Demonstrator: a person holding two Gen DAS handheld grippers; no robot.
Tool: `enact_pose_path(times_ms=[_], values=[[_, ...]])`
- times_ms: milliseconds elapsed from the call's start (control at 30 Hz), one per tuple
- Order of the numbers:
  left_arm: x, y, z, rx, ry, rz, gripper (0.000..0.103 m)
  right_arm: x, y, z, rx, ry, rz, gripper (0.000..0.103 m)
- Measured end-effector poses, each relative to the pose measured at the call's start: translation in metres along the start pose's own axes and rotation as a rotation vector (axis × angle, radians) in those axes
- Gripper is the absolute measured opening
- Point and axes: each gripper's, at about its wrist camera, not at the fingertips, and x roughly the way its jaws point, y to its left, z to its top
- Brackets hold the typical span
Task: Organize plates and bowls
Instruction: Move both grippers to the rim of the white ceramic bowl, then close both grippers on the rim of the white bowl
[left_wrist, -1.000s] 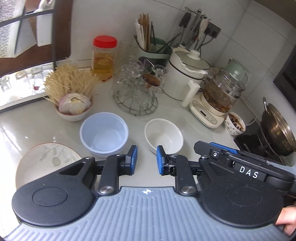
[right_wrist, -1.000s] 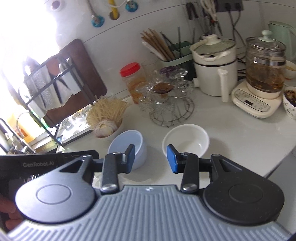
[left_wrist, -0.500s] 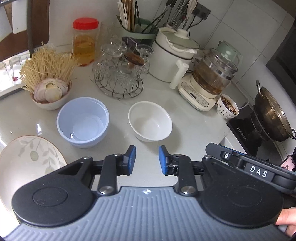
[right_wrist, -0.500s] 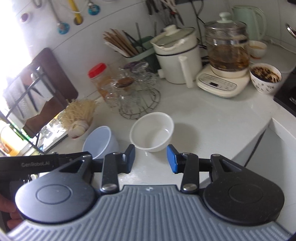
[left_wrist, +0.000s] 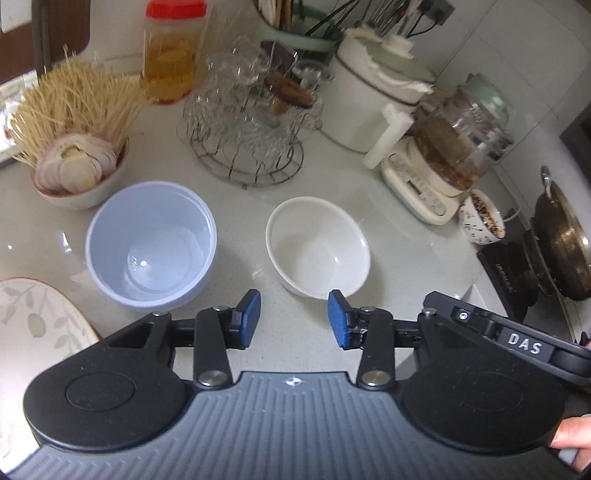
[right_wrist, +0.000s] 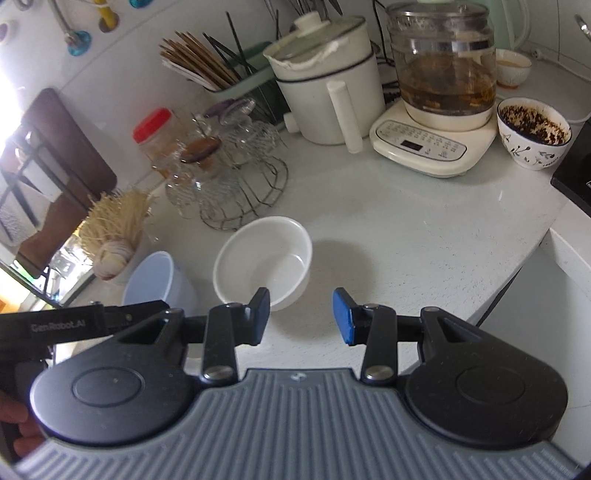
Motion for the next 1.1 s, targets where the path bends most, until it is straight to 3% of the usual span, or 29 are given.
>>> enact_pose_path(times_ms=[333, 700, 1033, 1100], values=[[0.048, 0.003, 0.012, -0.054, 0.053, -0.001, 0.046, 0.044, -0.016, 0.023, -0.006, 0.068, -0.003, 0.041], [0.077, 0.010, 0.025, -0.132, 0.077, 0.016, 0.046, 0.092, -0.024, 0.043, -0.015, 0.170, 0.081, 0.040], [0.094, 0.014, 0.025, -0.168, 0.087, 0.051, 0.044, 0.123, -0.029, 0.043, 0.011, 0.251, 0.126, 0.028], [0.095, 0.015, 0.023, -0.174, 0.076, 0.047, 0.037, 0.125, -0.029, 0.041, 0.016, 0.260, 0.127, 0.026]])
